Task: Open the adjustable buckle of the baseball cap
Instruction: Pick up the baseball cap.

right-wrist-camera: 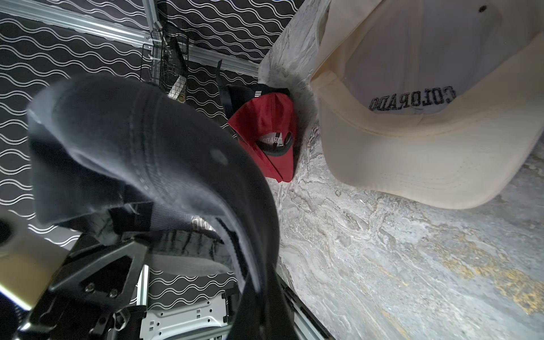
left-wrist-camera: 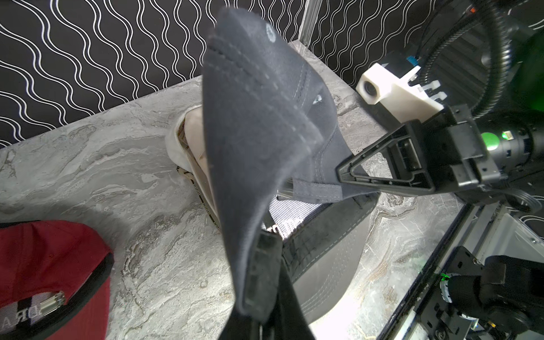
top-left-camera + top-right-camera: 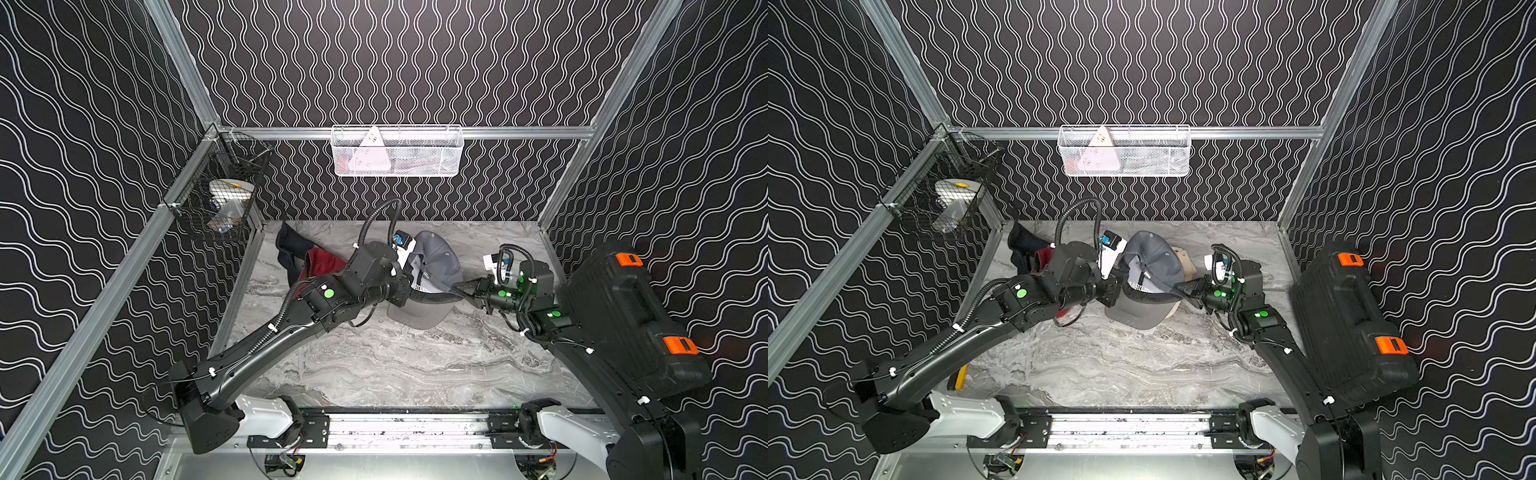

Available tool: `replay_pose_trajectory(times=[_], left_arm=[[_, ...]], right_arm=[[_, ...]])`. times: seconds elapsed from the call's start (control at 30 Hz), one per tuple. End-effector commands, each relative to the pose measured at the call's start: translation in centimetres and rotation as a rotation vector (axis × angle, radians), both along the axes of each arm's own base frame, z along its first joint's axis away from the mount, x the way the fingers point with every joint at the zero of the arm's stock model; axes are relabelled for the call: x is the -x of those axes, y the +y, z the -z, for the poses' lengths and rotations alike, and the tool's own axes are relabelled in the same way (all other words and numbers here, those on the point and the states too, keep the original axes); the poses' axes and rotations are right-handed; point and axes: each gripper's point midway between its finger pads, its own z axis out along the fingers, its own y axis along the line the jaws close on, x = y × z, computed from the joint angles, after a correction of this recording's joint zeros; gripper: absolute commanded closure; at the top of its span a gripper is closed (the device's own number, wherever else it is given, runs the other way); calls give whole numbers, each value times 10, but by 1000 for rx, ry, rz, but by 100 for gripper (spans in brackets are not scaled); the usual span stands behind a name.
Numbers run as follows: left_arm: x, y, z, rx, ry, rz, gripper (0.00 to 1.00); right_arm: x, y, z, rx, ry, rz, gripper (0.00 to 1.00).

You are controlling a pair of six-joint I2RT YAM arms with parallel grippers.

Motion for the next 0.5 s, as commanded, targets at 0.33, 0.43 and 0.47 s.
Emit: replay_pose_trajectory(times=[0.33, 0.43, 0.47], left_arm=[[11, 24, 7, -116, 37, -25, 40], [21, 32, -6, -99, 30, -19, 37], [25, 35, -11, -95, 29, -14, 36]], right_arm=[[19, -2, -73, -116, -191, -25, 100], [17, -8, -74, -106, -192, 14, 100], [16, -10, -75, -105, -194, 23, 100]])
